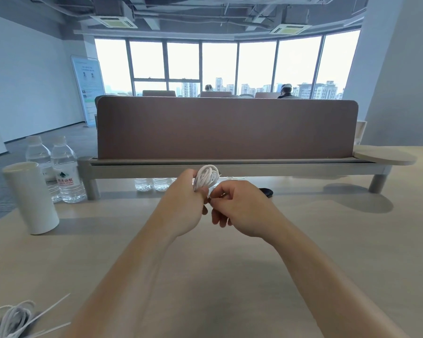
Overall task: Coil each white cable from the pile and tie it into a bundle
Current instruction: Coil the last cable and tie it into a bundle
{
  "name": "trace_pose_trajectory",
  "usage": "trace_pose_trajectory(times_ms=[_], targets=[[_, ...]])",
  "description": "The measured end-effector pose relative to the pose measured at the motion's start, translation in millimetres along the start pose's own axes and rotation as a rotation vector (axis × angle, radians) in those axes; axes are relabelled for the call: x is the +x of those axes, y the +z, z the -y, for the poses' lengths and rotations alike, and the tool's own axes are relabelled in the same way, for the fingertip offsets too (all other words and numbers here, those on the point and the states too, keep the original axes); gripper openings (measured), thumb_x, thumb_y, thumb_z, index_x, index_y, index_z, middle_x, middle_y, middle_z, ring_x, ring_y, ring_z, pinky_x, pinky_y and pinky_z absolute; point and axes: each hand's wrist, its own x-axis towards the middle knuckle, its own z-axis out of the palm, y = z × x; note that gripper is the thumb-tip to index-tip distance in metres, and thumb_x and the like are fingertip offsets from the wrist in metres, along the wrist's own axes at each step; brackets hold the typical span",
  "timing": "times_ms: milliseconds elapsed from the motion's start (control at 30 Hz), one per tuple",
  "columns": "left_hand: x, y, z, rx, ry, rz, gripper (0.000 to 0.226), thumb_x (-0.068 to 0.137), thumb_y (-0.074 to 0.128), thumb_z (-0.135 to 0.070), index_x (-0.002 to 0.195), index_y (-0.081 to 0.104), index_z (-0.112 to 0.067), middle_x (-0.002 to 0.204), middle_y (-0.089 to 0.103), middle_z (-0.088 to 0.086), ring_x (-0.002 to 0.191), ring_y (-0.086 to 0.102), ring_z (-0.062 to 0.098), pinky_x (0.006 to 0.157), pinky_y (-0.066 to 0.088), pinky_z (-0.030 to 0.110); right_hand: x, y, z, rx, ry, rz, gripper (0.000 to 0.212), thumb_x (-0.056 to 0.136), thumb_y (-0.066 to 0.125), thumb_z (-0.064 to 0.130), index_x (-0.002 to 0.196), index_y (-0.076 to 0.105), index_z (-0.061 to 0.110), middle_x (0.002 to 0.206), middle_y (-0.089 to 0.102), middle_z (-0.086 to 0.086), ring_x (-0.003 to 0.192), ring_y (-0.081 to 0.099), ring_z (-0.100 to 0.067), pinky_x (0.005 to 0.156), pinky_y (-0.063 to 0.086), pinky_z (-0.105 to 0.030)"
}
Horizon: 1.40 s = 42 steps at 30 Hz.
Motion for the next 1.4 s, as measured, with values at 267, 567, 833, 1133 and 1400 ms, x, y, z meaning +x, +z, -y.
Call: trace_pose_trajectory(times_ms=[267,567,833,1133,1400], targets=[[1.4,6.9,4.0,-0.116,-0.06,0.061,0.016,0.101,0.051,-0.017,0.116,0.057,-0.018,0.073,0.065,0.0,0.059,0.056,0.014,0.062,0.051,0.033,0.3,-0.4,-1.1,0.032,0.014,-0.047,0.021,0.092,0.057,0.013,0.074,0.065,0.008,0.048,0.051,0.009,0.041,0.037,-0.005,0.043,0.031,-0.02],[7.3,5.6,17.6,-0.016,0.005,-0.103,0.031,0.099,0.048,-0.016,0.125,0.06,-0.028,0.083,0.063,0.001,0.069,0.057,0.017,0.062,0.043,0.032,-3.2,5.4,-1.9,0.153,-0.007,-0.074,0.021,0.089,0.055,0.011,0.072,0.068,0.013,0.045,0.046,0.01,0.045,0.034,-0.01,0.048,0.028,-0.024],[8.1,3.2,15.4,-0.055,-0.067,-0.06,0.024,0.103,0.045,-0.016,0.123,0.058,-0.021,0.086,0.066,0.005,0.063,0.061,0.013,0.065,0.059,0.034,1.1,2.8,-3.9,0.024,-0.001,0.062,0.023,0.096,0.048,0.01,0.085,0.068,0.01,0.069,0.075,0.0,0.058,0.063,-0.011,0.065,0.052,-0.036],[4.4,16.6,15.8,-0.083,-0.08,0.047,0.019,0.1,0.048,-0.017,0.117,0.058,-0.019,0.08,0.065,0.005,0.059,0.059,0.017,0.057,0.058,0.031,6.3,11.4,-9.9,-0.085,0.031,-0.044,0.027,0.09,0.053,0.012,0.064,0.061,0.011,0.052,0.056,0.006,0.041,0.039,-0.006,0.048,0.034,-0.025],[2.9,23.5,20.0,-0.085,-0.089,-0.02,0.02,0.1,0.049,-0.017,0.116,0.062,-0.016,0.083,0.067,0.008,0.055,0.058,0.013,0.051,0.052,0.026,6.6,12.6,-13.2,0.044,0.063,-0.087,0.023,0.086,0.055,0.011,0.071,0.071,0.014,0.049,0.051,0.007,0.039,0.036,-0.006,0.041,0.03,-0.018]])
